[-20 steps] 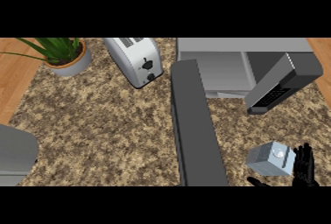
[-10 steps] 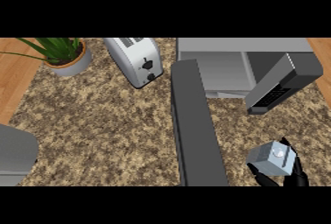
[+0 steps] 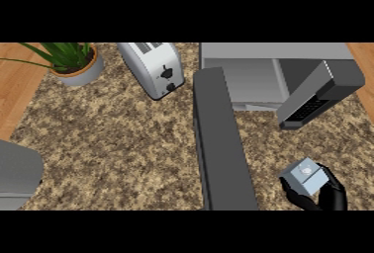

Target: Pick up the milk, place it into the microwave and close the microwave

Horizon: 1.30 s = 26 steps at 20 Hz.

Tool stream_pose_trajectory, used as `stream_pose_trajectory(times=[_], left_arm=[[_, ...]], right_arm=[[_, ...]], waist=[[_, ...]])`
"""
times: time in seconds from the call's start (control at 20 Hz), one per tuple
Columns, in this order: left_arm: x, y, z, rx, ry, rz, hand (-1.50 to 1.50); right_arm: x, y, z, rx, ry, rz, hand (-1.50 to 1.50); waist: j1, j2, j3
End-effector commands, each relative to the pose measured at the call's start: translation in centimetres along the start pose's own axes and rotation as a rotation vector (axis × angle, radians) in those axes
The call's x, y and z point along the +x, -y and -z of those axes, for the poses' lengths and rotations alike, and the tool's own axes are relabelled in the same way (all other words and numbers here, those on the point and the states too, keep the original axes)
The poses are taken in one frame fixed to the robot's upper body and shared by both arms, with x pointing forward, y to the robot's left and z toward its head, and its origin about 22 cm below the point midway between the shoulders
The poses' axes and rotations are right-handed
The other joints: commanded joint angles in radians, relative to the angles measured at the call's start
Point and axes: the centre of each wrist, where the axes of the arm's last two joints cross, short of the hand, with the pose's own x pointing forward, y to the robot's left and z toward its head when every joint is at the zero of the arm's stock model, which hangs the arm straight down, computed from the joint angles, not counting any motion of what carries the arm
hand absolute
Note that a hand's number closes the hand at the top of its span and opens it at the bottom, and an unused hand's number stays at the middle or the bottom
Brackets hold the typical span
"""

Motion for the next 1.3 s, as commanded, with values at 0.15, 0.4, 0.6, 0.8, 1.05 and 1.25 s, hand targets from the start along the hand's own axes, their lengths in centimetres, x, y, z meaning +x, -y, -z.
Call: stream_pose_trajectory(times=[0.15, 0.4, 0.6, 0.8, 1.05, 1.25], left_arm=[[-0.3, -0.3, 1.3, -0.014, 0.034, -0.032, -1.50], [0.3, -0.3, 1.1, -0.049, 0.039, -0.025, -1.50], [0.1, -0.9, 0.6, -0.018, 0.039, -0.024, -1.50], [0.1, -0.5, 0.3, 0.001, 0.013, -0.031, -1.50], [-0.8, -0.8, 0.2, 0.010, 0.016, -0.025, -1.50], [0.8, -1.7, 0.2, 0.017, 0.011, -0.012, -1.50]], right_arm=[[0.5, -3.3, 2.8, 0.158, 0.096, 0.077, 1.50], [1.9, -4.0, 10.1, 0.381, 0.136, 0.099, 1.50], [1.8, -5.3, 9.8, 0.486, 0.139, 0.228, 1.50], [2.9, -6.9, 10.6, 0.530, 0.164, 0.293, 1.50], [6.7, -10.3, 12.3, 0.514, 0.192, 0.235, 1.50], [8.5, -11.4, 12.5, 0.475, 0.206, 0.180, 1.50]], waist=[[0.002, 0.003, 0.002], [0.034, 0.009, 0.004], [0.012, 0.003, 0.002], [0.002, 0.001, 0.002], [-0.007, -0.001, 0.001], [-0.007, -0.001, 0.001]])
